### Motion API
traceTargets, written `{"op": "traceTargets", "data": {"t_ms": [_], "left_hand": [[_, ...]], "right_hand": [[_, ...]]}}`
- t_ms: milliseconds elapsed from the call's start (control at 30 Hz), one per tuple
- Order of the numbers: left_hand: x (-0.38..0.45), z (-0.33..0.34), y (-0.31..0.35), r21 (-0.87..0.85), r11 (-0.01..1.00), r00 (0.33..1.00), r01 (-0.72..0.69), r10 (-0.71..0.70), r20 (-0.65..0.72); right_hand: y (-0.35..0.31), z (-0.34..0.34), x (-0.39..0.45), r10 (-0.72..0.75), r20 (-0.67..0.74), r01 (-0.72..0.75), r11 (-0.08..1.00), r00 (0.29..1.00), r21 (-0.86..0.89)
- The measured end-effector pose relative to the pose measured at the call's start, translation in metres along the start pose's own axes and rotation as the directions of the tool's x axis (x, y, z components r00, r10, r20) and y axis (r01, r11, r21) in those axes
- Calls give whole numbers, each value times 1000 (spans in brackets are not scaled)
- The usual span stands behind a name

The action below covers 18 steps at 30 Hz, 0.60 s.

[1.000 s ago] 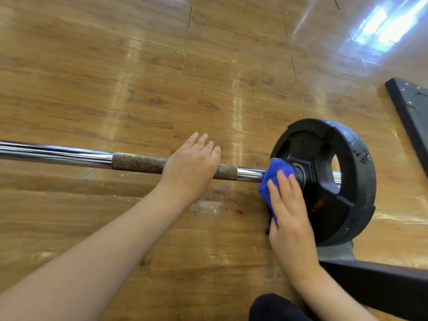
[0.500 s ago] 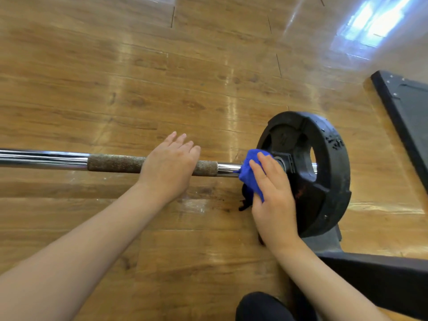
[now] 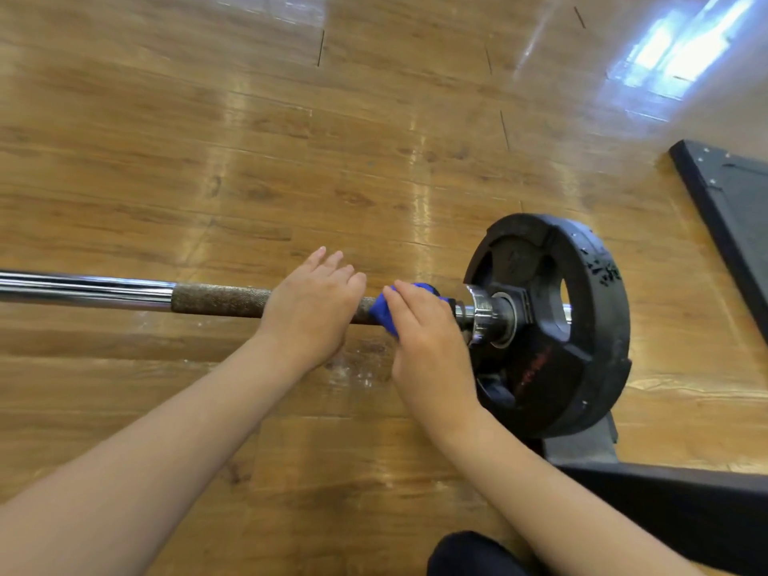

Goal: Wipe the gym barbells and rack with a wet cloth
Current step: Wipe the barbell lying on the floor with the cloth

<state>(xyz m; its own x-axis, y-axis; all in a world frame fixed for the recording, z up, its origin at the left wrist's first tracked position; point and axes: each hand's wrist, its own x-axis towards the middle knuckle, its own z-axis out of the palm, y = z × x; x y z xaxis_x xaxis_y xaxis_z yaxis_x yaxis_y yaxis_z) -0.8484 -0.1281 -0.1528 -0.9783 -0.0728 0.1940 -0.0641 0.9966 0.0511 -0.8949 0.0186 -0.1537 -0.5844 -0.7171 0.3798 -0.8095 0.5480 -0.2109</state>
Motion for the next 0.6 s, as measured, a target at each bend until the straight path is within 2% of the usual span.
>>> {"op": "traceTargets", "data": {"t_ms": [167, 300, 367, 500, 600], "left_hand": [[0, -4, -1, 10, 1000, 997, 0, 0, 74], [-4, 3, 4, 55, 998, 1000, -10, 10, -3], [-1, 5, 14, 104, 994, 999, -45, 44, 13], [10, 5, 27, 127, 992, 995, -15, 3, 97], [15, -2, 29, 137, 990, 991, 18, -36, 131]], "right_hand": [[22, -6, -9, -11, -33, 10, 999, 999, -43], [16, -4, -30, 13, 6, -13, 997, 1000, -73], [15, -5, -32, 39, 42, -36, 997, 998, -74], [11, -14, -32, 89, 66, -87, 996, 994, -29], [16, -34, -33, 136, -15, -135, 989, 991, 65]]}}
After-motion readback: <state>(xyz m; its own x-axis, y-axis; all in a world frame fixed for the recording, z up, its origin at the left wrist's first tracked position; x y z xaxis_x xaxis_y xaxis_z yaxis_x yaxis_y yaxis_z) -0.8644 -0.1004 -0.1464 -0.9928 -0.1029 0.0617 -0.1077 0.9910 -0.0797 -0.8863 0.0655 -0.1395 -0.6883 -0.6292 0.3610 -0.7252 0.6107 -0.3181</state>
